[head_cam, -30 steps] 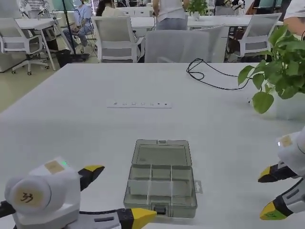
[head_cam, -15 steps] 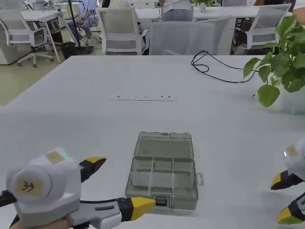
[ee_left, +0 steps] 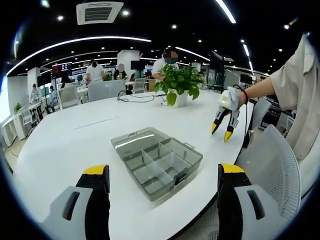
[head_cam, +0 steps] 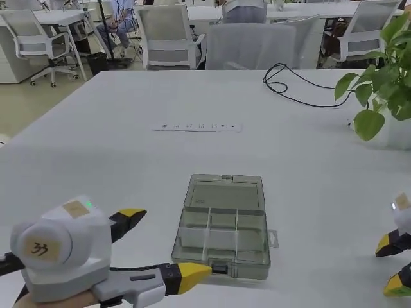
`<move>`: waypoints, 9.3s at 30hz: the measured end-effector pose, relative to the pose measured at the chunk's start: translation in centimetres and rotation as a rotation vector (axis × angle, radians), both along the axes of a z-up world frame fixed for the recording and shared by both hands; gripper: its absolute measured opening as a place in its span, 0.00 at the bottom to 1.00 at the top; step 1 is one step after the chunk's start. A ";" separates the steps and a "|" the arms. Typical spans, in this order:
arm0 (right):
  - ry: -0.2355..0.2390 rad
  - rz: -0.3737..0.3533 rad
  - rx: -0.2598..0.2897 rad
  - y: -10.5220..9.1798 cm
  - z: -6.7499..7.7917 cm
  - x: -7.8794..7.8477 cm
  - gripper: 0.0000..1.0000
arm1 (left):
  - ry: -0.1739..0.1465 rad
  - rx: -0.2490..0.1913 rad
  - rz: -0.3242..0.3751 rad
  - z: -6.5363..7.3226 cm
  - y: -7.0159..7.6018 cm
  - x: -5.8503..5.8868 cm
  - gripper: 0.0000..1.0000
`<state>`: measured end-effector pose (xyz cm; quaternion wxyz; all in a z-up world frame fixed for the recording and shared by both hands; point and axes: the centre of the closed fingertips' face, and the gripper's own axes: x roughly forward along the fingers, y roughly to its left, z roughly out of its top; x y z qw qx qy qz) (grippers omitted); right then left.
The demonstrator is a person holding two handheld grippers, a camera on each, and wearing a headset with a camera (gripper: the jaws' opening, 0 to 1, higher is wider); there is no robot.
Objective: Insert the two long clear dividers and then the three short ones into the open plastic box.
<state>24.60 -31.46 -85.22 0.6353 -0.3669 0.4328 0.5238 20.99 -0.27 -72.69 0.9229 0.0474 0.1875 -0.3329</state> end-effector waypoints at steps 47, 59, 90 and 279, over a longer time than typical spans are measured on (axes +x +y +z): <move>-0.368 0.079 0.191 9.8 8.4 2.3 0.32 | 0.013 -0.203 -0.013 2.9 -1.7 -1.2 0.62; -0.487 0.193 0.287 16.6 12.3 1.3 0.32 | 0.059 -0.297 -0.017 3.5 -2.3 -1.4 0.51; -0.551 0.327 0.472 25.7 16.8 -3.0 0.32 | 0.164 -0.484 -0.016 4.8 -4.5 -1.1 0.07; -0.053 0.159 0.010 22.3 6.6 2.2 0.02 | -0.030 -0.107 -0.081 1.4 -0.8 -1.2 0.84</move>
